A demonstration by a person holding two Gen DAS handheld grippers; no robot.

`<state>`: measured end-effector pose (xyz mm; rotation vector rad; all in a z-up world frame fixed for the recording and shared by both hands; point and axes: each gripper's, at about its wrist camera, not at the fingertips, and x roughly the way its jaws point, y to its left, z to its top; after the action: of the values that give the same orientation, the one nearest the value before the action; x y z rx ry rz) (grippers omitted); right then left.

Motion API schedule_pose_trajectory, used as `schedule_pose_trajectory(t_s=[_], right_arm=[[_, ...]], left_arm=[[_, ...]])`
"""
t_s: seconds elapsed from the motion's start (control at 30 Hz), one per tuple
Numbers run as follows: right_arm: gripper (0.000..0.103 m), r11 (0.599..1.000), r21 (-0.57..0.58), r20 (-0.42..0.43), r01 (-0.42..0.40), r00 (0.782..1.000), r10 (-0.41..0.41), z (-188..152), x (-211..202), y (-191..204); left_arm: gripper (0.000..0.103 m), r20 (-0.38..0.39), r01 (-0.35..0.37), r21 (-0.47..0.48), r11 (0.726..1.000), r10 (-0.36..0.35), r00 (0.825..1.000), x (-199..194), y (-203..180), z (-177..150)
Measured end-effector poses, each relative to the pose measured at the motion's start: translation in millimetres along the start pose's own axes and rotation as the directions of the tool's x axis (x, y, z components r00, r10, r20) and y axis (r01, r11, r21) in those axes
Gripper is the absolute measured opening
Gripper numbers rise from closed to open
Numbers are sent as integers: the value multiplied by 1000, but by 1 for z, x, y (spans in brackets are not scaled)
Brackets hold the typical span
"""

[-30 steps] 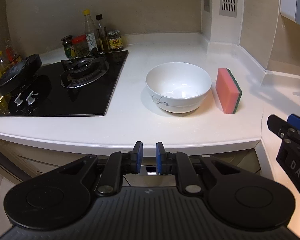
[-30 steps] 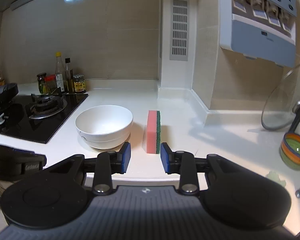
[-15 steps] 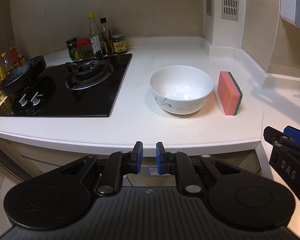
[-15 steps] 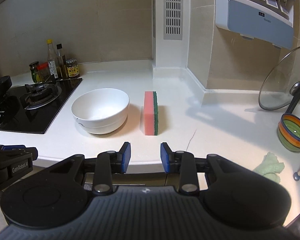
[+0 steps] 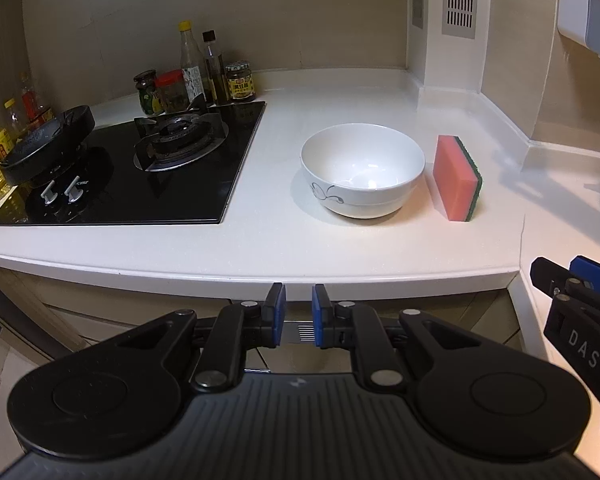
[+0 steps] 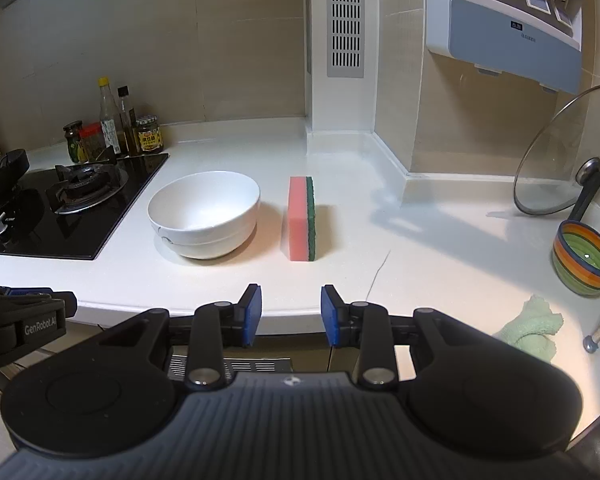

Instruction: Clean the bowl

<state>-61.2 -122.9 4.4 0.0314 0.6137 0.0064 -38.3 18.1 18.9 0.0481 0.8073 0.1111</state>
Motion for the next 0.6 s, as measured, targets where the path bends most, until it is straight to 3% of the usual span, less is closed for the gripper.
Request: schedule_pose_trajectory(t_s=[0.3,0.5,0.6], right_arm=[[28,1000,-15,6,-2,1000,2,0,-2,2],[28,1000,-22,-3,2,1000,-2,-2,2,2],[28,1000,-25,-6,4,1000,-4,-3,3,2]], left_arm=[[16,-15,20,9,1000,-20,1000,3,-2,0],[13,17,-28,56,998,27,999,5,-9,-3],[12,2,-3,46,999,3,1000,7,-6,-2]])
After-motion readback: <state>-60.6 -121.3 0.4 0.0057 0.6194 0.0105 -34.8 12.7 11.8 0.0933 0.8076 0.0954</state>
